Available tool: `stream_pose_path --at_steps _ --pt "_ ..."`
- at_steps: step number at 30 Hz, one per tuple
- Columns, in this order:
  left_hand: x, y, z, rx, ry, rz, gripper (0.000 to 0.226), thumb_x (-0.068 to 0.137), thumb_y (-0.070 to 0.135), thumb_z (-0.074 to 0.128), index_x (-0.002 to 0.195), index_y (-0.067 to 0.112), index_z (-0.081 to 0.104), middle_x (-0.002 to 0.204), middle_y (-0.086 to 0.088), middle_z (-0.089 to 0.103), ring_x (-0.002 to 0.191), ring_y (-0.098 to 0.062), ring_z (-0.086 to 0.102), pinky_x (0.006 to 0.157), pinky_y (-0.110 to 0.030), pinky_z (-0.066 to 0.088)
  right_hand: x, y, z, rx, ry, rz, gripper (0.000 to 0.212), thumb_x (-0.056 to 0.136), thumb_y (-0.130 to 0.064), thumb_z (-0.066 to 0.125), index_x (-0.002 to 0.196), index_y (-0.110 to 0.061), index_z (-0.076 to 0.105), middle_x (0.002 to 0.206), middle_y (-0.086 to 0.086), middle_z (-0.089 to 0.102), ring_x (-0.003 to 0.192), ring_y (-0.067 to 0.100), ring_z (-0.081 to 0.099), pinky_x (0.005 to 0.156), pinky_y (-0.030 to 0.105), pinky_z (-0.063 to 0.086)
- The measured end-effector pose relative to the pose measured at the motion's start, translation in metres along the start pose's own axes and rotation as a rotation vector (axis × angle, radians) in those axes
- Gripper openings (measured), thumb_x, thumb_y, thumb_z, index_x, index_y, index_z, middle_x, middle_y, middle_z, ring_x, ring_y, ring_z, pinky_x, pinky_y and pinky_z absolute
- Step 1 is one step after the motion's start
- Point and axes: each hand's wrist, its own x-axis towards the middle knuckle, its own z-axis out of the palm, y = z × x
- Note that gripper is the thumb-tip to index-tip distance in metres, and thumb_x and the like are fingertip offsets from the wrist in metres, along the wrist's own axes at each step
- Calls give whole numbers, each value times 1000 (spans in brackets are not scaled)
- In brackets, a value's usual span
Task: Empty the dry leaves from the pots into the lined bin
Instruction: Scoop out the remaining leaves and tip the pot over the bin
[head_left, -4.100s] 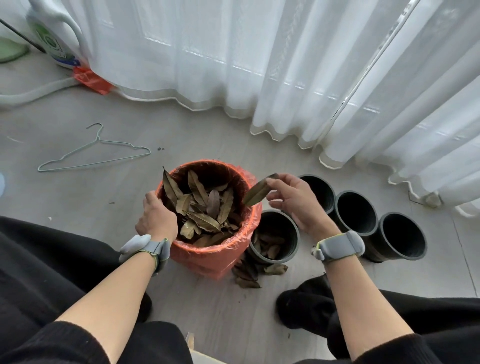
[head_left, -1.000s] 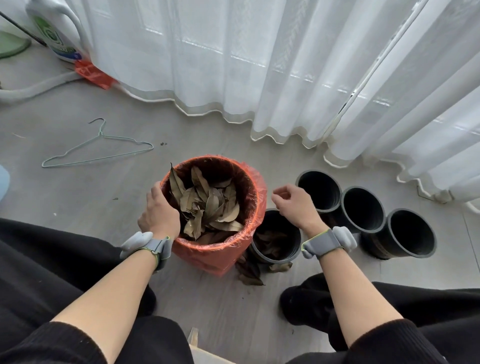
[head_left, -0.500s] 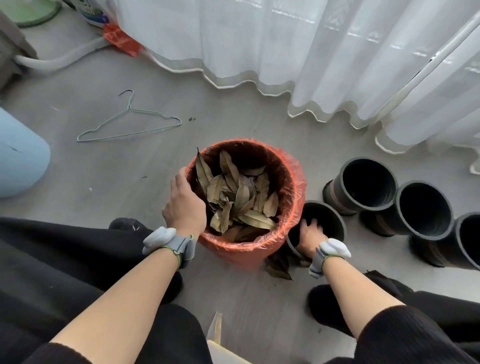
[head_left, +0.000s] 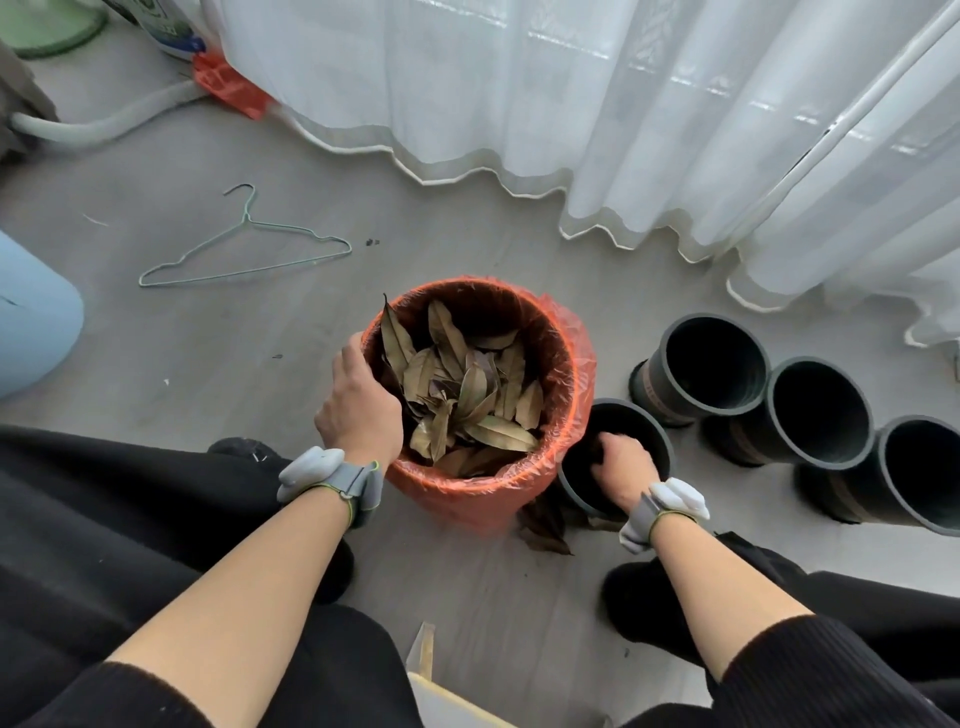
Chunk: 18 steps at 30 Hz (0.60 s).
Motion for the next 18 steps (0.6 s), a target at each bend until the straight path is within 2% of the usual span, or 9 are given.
stream_pose_path --at_steps 4,7,9,11,15,18 --pt "1 -2 -1 3 -4 -16 49 93 5 37 139 21 32 132 -8 48 96 -40 58 70 -43 37 -8 2 -12 214 43 28 22 81 -16 68 104 -15 68 108 6 68 104 27 62 84 31 47" --pt "-1 0 -3 -9 -19 -18 49 92 5 36 139 20 32 132 -9 48 96 -43 58 72 -46 39 -15 9 -26 381 38 57 15 80 -12 74 94 -15 68 98 6 69 92 24 67 84 34 55" --pt "-1 1 -3 -7 -22 -25 50 92 4 37 139 20 32 133 -10 47 96 -44 57 72 -47 39 -21 13 -35 604 2 95 14 79 -5 76 83 -14 65 87 8 68 78 21 68 75 38 61" --pt "0 1 -3 -8 -26 -35 51 91 4 37 139 20 33 134 -11 47 97 -45 57 72 -45 37 -27 14 -40 844 -51 133 16 80 1 75 81 -9 63 85 12 66 76 23 68 71 40 62" --pt "-1 4 -3 -19 -46 -34 53 90 2 37 139 20 32 134 -10 46 98 -46 57 75 -47 39 -44 17 -45 1086 -89 186 16 81 6 73 84 -4 61 82 12 63 72 19 66 56 27 60" --pt "-2 6 -3 -15 -59 -35 55 88 1 38 139 20 32 131 -11 46 99 -46 56 76 -48 39 -55 18 -48 1215 -132 231 14 82 6 71 85 -3 61 87 14 61 82 23 65 68 32 61"
